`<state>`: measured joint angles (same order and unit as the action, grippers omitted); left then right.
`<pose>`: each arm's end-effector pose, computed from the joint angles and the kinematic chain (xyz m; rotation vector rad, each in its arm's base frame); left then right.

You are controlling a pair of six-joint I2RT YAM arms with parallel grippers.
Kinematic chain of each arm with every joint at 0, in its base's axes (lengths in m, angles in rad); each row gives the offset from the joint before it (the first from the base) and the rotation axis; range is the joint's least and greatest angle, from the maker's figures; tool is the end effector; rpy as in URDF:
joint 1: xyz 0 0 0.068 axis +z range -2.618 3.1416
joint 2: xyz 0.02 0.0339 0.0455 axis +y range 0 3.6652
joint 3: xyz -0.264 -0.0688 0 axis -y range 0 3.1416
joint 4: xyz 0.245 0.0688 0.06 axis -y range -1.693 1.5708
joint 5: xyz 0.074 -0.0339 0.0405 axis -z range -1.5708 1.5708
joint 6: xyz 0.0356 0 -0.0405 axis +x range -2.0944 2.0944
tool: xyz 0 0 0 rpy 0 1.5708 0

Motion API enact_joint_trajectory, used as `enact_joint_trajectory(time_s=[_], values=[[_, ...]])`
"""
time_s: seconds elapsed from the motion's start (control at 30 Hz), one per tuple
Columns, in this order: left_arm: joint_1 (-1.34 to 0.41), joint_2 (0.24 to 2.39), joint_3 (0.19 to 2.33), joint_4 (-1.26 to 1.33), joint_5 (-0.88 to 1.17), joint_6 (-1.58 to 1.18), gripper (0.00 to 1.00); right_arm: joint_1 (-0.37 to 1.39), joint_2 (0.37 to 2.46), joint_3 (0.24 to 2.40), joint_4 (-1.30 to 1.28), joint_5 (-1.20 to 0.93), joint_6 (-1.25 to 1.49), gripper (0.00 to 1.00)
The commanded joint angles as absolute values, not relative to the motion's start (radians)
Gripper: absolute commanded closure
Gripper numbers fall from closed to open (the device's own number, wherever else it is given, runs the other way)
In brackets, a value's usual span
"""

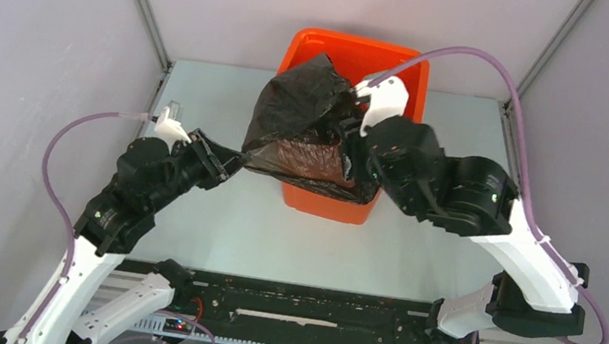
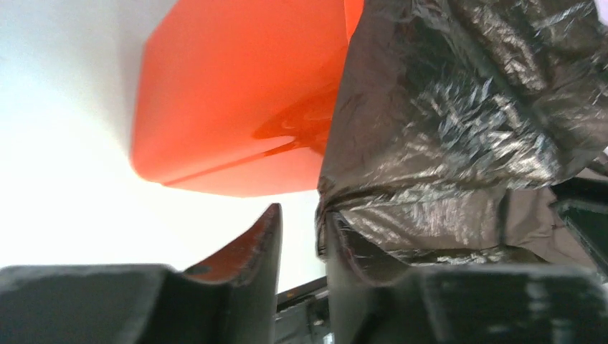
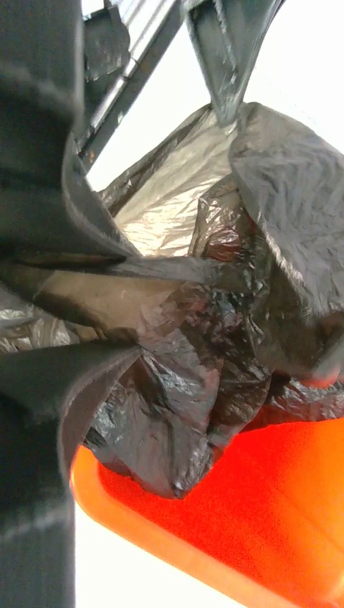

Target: Put the trash bags into the trash bin

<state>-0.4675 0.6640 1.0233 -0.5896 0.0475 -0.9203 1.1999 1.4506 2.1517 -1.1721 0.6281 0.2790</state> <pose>0.1126 -0.0587 0.3935 -0.3965 1.8828 -1.0103 0.1023 0.2053 0.5328 -0.5117 1.8935 0.3330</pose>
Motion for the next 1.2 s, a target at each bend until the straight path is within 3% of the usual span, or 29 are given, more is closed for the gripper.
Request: enact_joint_trajectory(time_s=[0.0, 0.07, 0.17, 0.33, 0.47, 0.6, 0.77, 0.93, 1.1, 1.17], values=[[-0.459, 0.655, 1.207, -0.780, 0.003, -0.764, 0.58, 1.286, 1.430, 2.110, -1.140, 0.875, 0.162, 0.71], [-0.459, 0.652, 1.281, -0.811, 0.024, -0.717, 0.49, 1.306, 1.411, 2.071, -1.100, 0.887, 0.156, 0.91], [-0.460, 0.680, 1.425, -0.839, 0.070, -0.660, 0.34, 1.303, 1.341, 1.990, -0.995, 0.796, 0.152, 1.00], [-0.512, 0.846, 1.699, -0.853, 0.111, -0.598, 0.34, 1.239, 1.212, 1.828, -0.844, 0.627, 0.199, 1.00], [-0.792, 1.037, 1.901, -0.895, -0.184, -0.443, 0.31, 1.151, 1.158, 1.768, -0.827, 0.502, 0.276, 1.00], [-0.916, 1.238, 2.075, -0.934, -0.364, -0.334, 0.11, 1.108, 1.123, 1.729, -0.806, 0.416, 0.314, 1.00], [-0.995, 1.429, 2.219, -0.887, -0.435, -0.152, 0.03, 1.089, 1.059, 1.645, -0.750, 0.369, 0.309, 1.00], [-1.044, 1.604, 2.390, -0.927, -0.517, -0.069, 0.05, 1.033, 1.038, 1.656, -0.781, 0.310, 0.305, 1.00], [-1.074, 1.643, 2.384, -0.908, -0.665, -0.050, 0.28, 0.994, 1.011, 1.642, -0.787, 0.260, 0.298, 1.00], [-1.075, 1.638, 2.368, -0.898, -0.708, -0.060, 0.43, 0.984, 0.999, 1.629, -0.784, 0.246, 0.298, 1.00]])
